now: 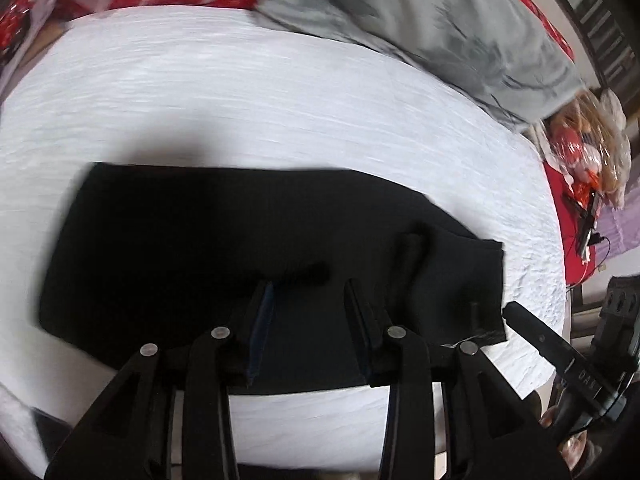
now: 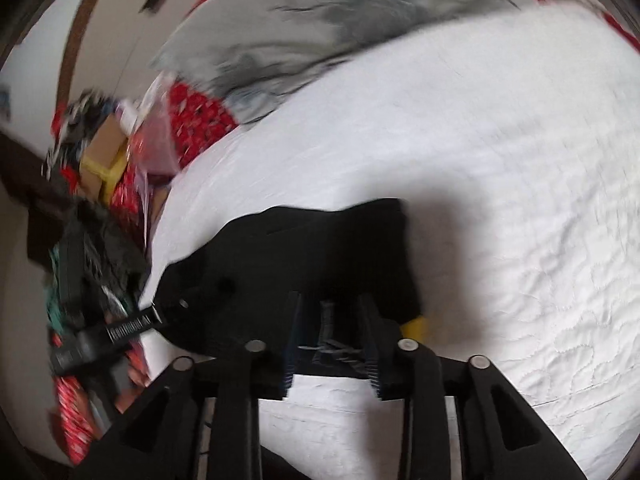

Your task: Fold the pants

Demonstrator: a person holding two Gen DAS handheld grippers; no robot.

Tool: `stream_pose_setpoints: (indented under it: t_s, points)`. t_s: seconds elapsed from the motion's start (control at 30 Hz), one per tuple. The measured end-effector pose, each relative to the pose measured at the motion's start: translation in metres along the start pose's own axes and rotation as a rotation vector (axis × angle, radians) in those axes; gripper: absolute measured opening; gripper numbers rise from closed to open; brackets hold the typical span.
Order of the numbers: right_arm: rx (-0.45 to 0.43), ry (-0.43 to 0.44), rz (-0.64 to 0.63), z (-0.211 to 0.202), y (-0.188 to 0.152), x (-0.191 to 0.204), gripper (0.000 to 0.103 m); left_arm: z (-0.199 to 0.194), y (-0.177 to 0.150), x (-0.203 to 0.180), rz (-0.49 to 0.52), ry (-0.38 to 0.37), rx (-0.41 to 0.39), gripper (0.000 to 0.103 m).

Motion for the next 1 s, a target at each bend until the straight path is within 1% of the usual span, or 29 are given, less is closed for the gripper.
stream_pose_setpoints:
  t_s: [0.03, 0.07, 0.1, 0.2, 0.23, 0.27, 0.3, 0.33, 0.37, 0.47, 0.57, 0.63, 0.7, 0.77, 0.83, 0.9, 0.93, 1.0]
  points:
    - [-0.001, -0.002, -0.036, 0.001, -0.003, 0.013, 0.033, -0.009, -0.001, 0.013, -0.008, 0.003, 0.002, 0.034]
    - [0.002, -0.004, -0.079, 0.005, -0.006, 0.029, 0.034, -0.016, 0.002, 0.033, -0.023, 0.001, 0.007, 0.038]
    - [0.009, -0.005, -0.116, 0.009, -0.01, 0.043, 0.037, -0.021, 0.004, 0.047, -0.035, 0.007, 0.014, 0.039]
    - [0.025, -0.011, -0.253, 0.027, -0.025, 0.094, 0.045, -0.033, 0.014, 0.09, -0.068, 0.034, 0.027, 0.039]
    - [0.03, -0.014, -0.296, 0.032, -0.032, 0.11, 0.048, -0.034, 0.016, 0.1, -0.084, 0.022, 0.035, 0.039]
    - [0.037, -0.014, -0.339, 0.039, -0.038, 0.126, 0.05, -0.036, 0.021, 0.115, -0.108, -0.011, 0.054, 0.039]
    - [0.051, -0.011, -0.382, 0.049, -0.044, 0.144, 0.052, -0.035, 0.026, 0.124, -0.125, -0.029, 0.066, 0.039]
    - [0.075, 0.0, -0.424, 0.061, -0.053, 0.163, 0.052, -0.035, 0.03, 0.133, -0.137, -0.042, 0.076, 0.039]
    - [0.091, 0.008, -0.447, 0.067, -0.061, 0.173, 0.052, -0.033, 0.035, 0.141, -0.137, -0.053, 0.091, 0.039]
    - [0.11, -0.012, -0.543, 0.091, -0.076, 0.21, 0.052, -0.023, 0.047, 0.157, -0.145, -0.083, 0.148, 0.039]
    - [0.111, -0.037, -0.633, 0.107, -0.089, 0.237, 0.053, -0.012, 0.052, 0.162, -0.132, -0.12, 0.199, 0.04]
    - [0.105, -0.061, -0.683, 0.119, -0.098, 0.254, 0.057, -0.004, 0.056, 0.159, -0.116, -0.134, 0.229, 0.04]
    - [0.097, -0.075, -0.699, 0.127, -0.102, 0.261, 0.058, -0.002, 0.056, 0.156, -0.092, -0.14, 0.25, 0.041]
    - [0.094, -0.098, -0.712, 0.136, -0.106, 0.268, 0.059, 0.006, 0.062, 0.145, -0.056, -0.136, 0.273, 0.046]
    - [0.085, -0.126, -0.724, 0.148, -0.11, 0.276, 0.06, 0.011, 0.063, 0.14, -0.035, -0.114, 0.285, 0.046]
    - [0.063, -0.148, -0.738, 0.152, -0.113, 0.282, 0.061, 0.017, 0.068, 0.136, -0.018, -0.103, 0.3, 0.046]
    - [0.04, -0.167, -0.742, 0.155, -0.115, 0.285, 0.064, 0.02, 0.07, 0.134, -0.016, -0.104, 0.306, 0.048]
    - [0.043, -0.179, -0.735, 0.161, -0.117, 0.288, 0.067, 0.025, 0.073, 0.132, -0.013, -0.113, 0.321, 0.056]
Point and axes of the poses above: each gripper's, at about its wrist camera, not at the fingertips, and z roughly the way its jaws point, x to its left, y to its top, the point moved 4 cm from there along z, roughly the way its jaws point, and after that the axes turned 3 degrees about -y, right-handed, at the moved point
